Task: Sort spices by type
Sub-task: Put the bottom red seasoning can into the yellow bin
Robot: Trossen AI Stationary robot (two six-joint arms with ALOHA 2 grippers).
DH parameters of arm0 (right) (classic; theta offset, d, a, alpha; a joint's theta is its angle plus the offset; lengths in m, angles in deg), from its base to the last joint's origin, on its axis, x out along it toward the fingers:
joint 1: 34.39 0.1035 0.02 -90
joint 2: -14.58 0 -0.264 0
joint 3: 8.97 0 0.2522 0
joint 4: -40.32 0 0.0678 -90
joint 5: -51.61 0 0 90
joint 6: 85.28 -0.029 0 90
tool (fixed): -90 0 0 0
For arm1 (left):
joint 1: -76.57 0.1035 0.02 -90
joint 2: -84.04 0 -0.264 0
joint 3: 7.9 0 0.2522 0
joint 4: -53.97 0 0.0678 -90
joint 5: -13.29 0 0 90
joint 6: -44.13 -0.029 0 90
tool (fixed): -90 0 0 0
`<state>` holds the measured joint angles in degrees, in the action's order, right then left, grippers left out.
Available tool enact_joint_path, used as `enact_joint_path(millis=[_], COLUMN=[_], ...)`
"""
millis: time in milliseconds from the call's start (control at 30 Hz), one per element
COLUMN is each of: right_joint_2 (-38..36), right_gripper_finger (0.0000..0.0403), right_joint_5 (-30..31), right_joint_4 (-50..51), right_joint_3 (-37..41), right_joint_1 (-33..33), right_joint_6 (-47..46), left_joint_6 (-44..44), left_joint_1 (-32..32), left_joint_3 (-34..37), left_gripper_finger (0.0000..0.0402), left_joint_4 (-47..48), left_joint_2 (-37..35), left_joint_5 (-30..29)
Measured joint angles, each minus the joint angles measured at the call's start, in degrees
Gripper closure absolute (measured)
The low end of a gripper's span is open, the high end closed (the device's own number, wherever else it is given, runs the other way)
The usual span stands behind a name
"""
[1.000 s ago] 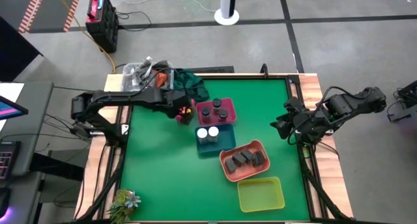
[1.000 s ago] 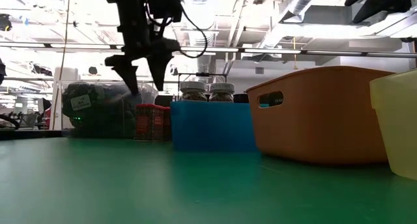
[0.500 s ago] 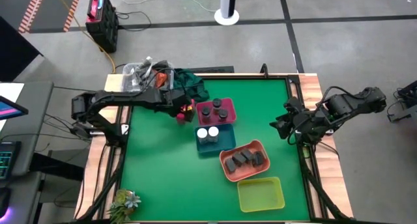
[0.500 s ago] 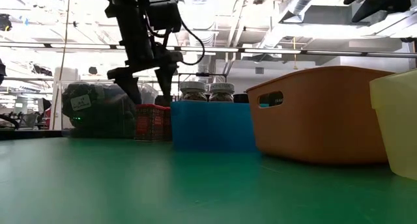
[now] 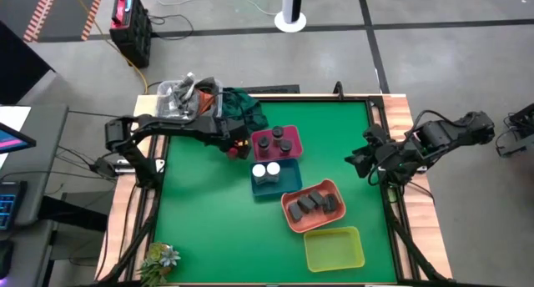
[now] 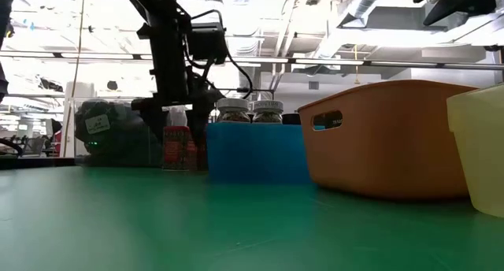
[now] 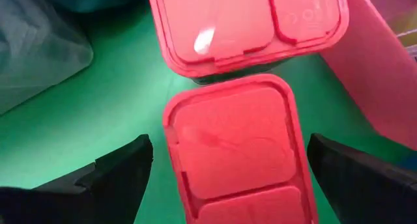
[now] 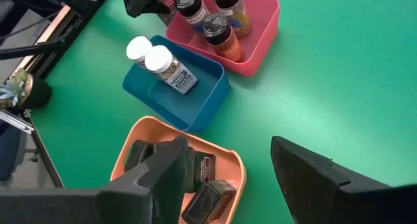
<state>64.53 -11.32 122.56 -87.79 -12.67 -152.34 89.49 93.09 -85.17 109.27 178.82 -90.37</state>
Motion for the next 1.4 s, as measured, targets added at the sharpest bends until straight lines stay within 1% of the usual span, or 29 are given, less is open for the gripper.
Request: enact_joint_path(millis=[100,200,300,500,567,667,767,900,1000,1100,1233,1400], right_joint_2=[0.0,0.0,0.0,0.0,0.0,0.0,0.0,0.0,0.0,0.0,0.0,0.0], right_gripper_finger=[0.0159,0.0159,0.0159,0.0159,0.0159,0.0159,0.0159,0.0159,0.0159,0.0159,0.0159,0.0159], right_joint_5=[0.0,0.0,0.0,0.0,0.0,0.0,0.0,0.0,0.0,0.0,0.0,0.0], right_joint_4=[-0.1,-0.1,-0.1,-0.1,-0.1,-0.1,0.0,0.0,-0.2,-0.2,-0.2,-0.1], right_joint_3=[0.0,0.0,0.0,0.0,0.0,0.0,0.0,0.0,0.0,0.0,0.0,0.0], right_joint_1=[0.0,0.0,0.0,0.0,0.0,0.0,0.0,0.0,0.0,0.0,0.0,0.0], right_joint_6=[0.0,0.0,0.0,0.0,0.0,0.0,0.1,0.5,1.1,1.6,1.5,1.3], left_joint_6=[-0.6,-1.5,-1.6,-1.6,-1.7,-3.4,-5.2,-6.1,-6.4,-5.8,-5.6,-7.2], left_joint_1=[0.0,0.0,0.1,0.1,0.1,-0.6,-2.3,-5.1,-7.5,-10.0,-13.8,-19.1], left_joint_3=[0.0,0.0,0.0,-0.1,-0.4,-2.0,-3.8,-7.1,-10.6,-15.4,-23.5,-37.0], left_gripper_finger=[0.0029,0.0058,0.0098,0.0195,0.0198,0.0198,0.0198,0.0198,0.0193,0.0191,0.0189,0.0188], left_joint_4=[-0.3,-0.3,-0.4,-0.3,0.7,4.8,8.5,14.0,14.0,13.4,9.7,8.7], left_joint_2=[0.0,0.0,0.0,0.0,0.0,-0.4,-2.4,-6.1,-8.6,-9.0,-5.9,2.1], left_joint_5=[-0.9,-2.1,-2.7,-1.9,-0.2,1.7,3.1,2.9,2.9,2.9,3.1,4.4])
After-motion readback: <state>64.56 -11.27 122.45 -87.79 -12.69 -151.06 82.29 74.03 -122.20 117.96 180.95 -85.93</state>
